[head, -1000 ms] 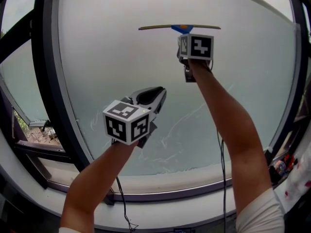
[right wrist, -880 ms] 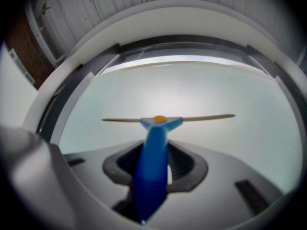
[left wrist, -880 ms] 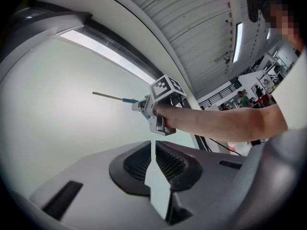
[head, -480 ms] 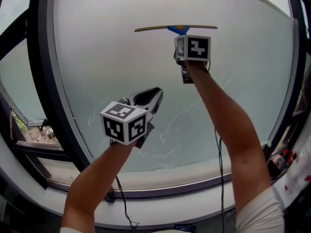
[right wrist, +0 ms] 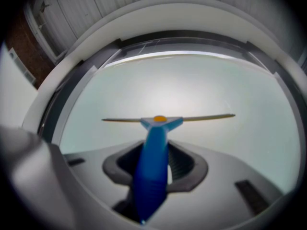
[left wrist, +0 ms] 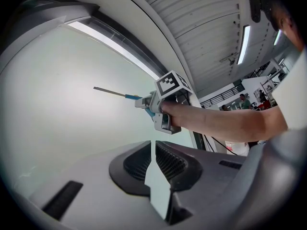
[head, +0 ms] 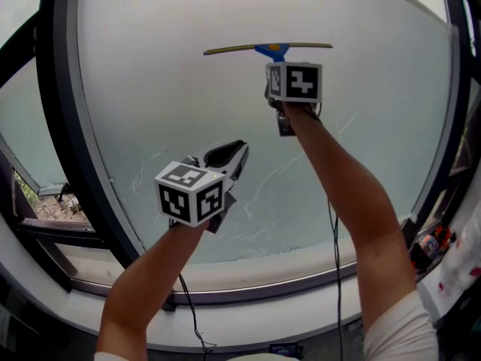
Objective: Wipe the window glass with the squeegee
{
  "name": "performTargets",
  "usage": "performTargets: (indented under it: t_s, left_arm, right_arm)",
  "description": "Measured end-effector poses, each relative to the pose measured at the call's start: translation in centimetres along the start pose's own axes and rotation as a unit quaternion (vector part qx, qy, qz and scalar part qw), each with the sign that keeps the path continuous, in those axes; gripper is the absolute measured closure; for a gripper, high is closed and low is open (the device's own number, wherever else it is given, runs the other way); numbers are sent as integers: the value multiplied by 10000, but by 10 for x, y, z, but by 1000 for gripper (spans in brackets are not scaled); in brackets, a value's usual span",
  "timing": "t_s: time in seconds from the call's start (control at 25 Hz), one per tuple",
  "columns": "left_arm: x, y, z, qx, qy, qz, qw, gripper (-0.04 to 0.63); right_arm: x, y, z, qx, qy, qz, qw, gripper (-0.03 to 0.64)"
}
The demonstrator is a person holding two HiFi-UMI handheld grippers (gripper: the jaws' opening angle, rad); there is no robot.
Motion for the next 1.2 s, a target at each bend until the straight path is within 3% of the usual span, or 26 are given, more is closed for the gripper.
performTargets:
  t_s: [1.2]
  left_arm:
    - [6,39,0,383,103,-153,9991,543]
  right_arm:
    - [17,57,-14,-56,-54,-321,9995,465]
Point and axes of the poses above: the fingertips, and each gripper's own axes: x backward along the fingers, z to its right, y out of its underside, the point moved 5 cm from there along x, backward along the fingers, and after that the axes turned 4 degrees about x, right-handed, at the moved point
